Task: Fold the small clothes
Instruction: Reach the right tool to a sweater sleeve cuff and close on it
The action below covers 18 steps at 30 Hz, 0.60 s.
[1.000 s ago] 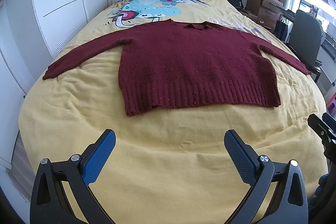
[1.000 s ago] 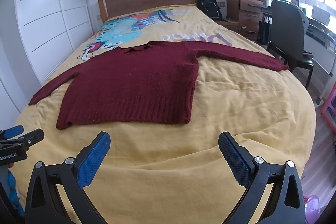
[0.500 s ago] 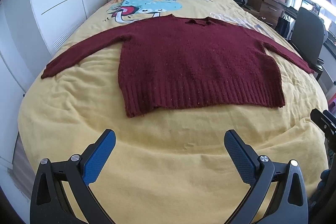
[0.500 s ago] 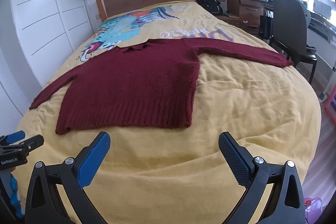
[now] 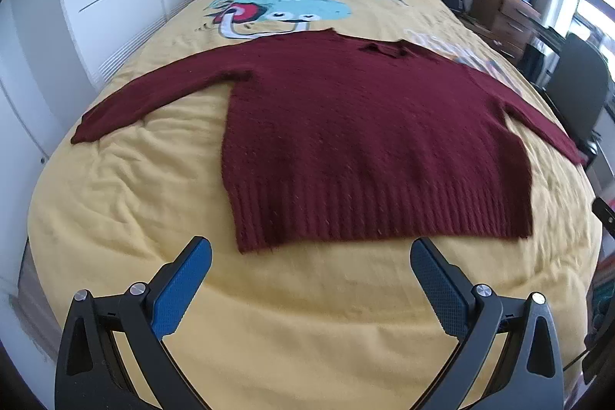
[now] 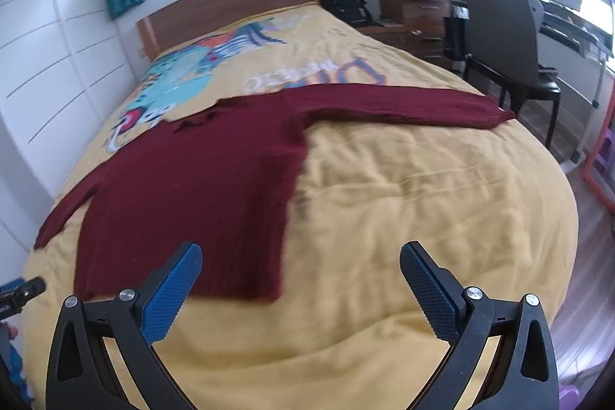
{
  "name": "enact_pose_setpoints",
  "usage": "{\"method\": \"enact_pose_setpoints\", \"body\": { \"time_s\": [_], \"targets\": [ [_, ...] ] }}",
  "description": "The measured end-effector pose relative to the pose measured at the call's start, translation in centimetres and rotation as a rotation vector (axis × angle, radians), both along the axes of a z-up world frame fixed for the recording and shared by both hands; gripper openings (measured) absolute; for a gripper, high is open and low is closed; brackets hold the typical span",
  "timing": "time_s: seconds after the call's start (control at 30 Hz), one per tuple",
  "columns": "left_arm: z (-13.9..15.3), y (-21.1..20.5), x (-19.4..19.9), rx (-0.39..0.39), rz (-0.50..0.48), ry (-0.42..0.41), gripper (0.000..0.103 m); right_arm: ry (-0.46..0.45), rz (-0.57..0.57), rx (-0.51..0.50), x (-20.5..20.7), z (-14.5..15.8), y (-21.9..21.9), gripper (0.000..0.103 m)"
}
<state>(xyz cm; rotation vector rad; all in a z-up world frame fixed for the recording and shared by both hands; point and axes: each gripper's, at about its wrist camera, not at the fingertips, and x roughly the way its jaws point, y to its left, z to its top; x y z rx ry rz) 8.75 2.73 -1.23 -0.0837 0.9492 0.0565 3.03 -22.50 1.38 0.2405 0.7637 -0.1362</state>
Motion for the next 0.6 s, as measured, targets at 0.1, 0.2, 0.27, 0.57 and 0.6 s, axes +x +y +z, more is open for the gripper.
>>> {"method": "enact_pose_setpoints", "body": {
  "time_s": [0.1, 0.2, 0.27, 0.57, 0.6],
  "targets": [
    [0.1, 1.2, 1.5, -0.007, 0.049, 0.006, 0.102, 0.011, -0.041, 0.015, 1.9, -0.4, -2.5, 0.103],
    [0.2, 2.1, 2.9, 0.012, 0.101, 0.011, 0.102, 0.022, -0.087, 0.008, 4.1, -1.1, -5.4, 0.103],
    [0.2, 2.5, 3.8, 0.013, 0.122, 0.013, 0.102, 0.033, -0.119, 0.016, 6.0, -1.8, -7.9, 0.103],
    [-0.2, 4.1, 7.3, 0.016, 0.21, 0.024, 0.102, 0.081, -0.239, 0.062, 12.8, -5.0, -17.2, 0.103],
    [-0.3, 4.2, 7.6, 0.017, 0.216, 0.026, 0.102, 0.084, -0.246, 0.067, 13.3, -5.4, -17.9, 0.103]
  ]
}}
